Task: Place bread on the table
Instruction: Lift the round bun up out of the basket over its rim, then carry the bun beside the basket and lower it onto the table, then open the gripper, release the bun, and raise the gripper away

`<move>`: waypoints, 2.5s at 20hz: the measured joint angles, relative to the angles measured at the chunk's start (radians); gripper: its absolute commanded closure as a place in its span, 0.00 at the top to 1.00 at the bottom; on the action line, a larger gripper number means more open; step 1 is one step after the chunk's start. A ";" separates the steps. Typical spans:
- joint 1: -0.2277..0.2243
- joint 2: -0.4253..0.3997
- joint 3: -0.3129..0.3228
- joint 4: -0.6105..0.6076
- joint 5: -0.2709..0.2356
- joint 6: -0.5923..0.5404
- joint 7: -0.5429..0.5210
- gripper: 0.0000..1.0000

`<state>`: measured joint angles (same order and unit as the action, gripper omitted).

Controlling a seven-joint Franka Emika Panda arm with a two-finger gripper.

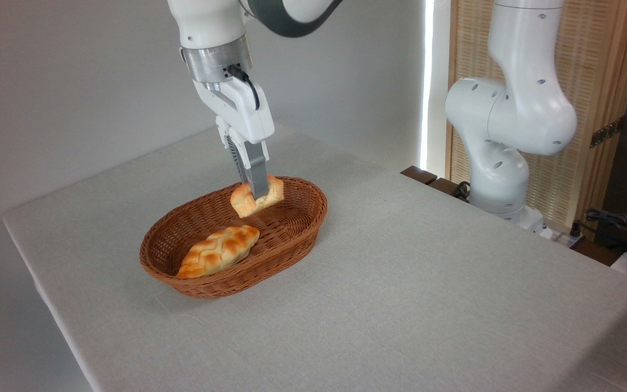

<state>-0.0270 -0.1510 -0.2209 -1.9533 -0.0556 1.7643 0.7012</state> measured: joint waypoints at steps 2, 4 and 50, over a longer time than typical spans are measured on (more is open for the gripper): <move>0.001 0.000 0.035 0.005 0.055 -0.004 0.034 0.21; 0.004 0.000 0.083 0.005 0.106 -0.005 0.087 0.22; 0.047 0.030 0.160 0.276 -0.045 -0.160 0.048 1.00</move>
<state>0.0200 -0.1214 -0.0606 -1.6772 -0.1004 1.6046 0.7489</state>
